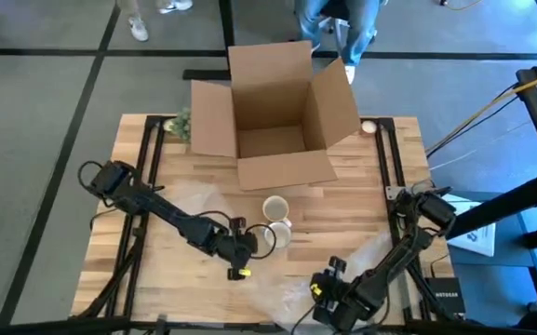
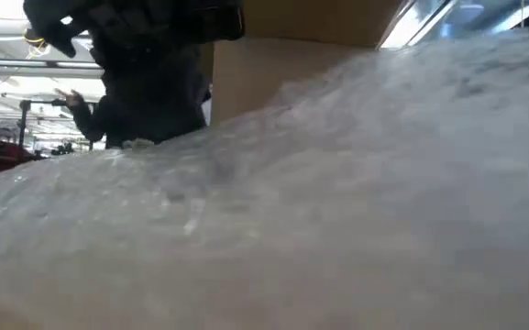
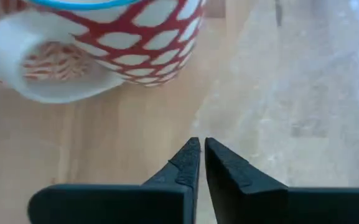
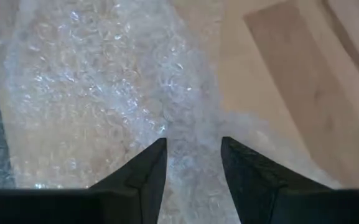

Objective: Wrap mug
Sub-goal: Wrap the red mug with transparent bubble wrap

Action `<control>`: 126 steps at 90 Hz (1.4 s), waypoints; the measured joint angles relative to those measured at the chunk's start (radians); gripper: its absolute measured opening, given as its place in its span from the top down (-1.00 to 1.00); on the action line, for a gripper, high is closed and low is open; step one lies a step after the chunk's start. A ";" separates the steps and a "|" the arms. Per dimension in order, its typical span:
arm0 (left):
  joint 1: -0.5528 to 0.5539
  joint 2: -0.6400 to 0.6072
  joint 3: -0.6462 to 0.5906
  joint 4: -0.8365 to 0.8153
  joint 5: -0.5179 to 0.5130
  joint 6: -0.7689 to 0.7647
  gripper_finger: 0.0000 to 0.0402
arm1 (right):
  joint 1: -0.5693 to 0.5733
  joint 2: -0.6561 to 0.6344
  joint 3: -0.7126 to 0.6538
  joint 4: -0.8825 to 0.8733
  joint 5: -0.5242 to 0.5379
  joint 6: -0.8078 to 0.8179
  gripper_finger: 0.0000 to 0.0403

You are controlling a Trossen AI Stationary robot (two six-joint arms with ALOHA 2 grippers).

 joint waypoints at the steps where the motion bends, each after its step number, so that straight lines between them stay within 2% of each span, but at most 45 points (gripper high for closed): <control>1: 0.000 0.001 -0.005 -0.001 0.002 0.000 0.86 | 0.000 0.000 0.000 0.000 0.002 -0.001 0.31; 15: -0.001 0.011 -0.061 0.017 0.000 0.016 0.62 | 0.001 0.000 0.000 0.002 0.033 -0.006 0.31; 33: 0.001 0.010 -0.070 0.056 0.020 0.057 0.33 | 0.001 0.000 0.000 0.002 0.044 -0.005 0.31; 47: 0.012 0.028 -0.088 0.070 -0.003 0.089 0.11 | 0.001 0.000 0.000 0.002 0.050 -0.005 0.31; 64: 0.040 0.086 -0.089 0.102 0.089 0.146 -0.02 | 0.001 -0.001 0.001 0.003 0.047 -0.004 0.31; 69: 0.040 0.092 -0.088 0.105 0.074 0.154 0.01 | 0.001 -0.001 0.001 0.002 0.045 -0.005 0.31; 75: 0.039 0.093 -0.088 0.099 0.056 0.154 0.15 | 0.001 -0.001 0.001 0.002 0.045 -0.005 0.31; 80: 0.038 0.094 -0.088 0.098 0.042 0.150 0.33 | 0.001 -0.004 0.001 0.001 0.046 -0.006 0.31; 90: 0.036 0.095 -0.089 0.093 0.031 0.144 0.83 | 0.001 -0.028 0.001 -0.005 0.048 -0.006 0.31; 93: 0.036 0.094 -0.089 0.091 0.029 0.137 0.91 | 0.001 -0.039 0.001 -0.007 0.049 -0.006 0.31; 114: 0.005 -0.009 -0.095 -0.022 -0.047 0.045 0.99 | 0.001 -0.134 0.003 -0.043 0.067 -0.041 0.31; 126: -0.021 -0.093 -0.078 -0.032 -0.110 0.037 1.00 | -0.013 -0.149 0.003 -0.050 0.180 -0.130 0.31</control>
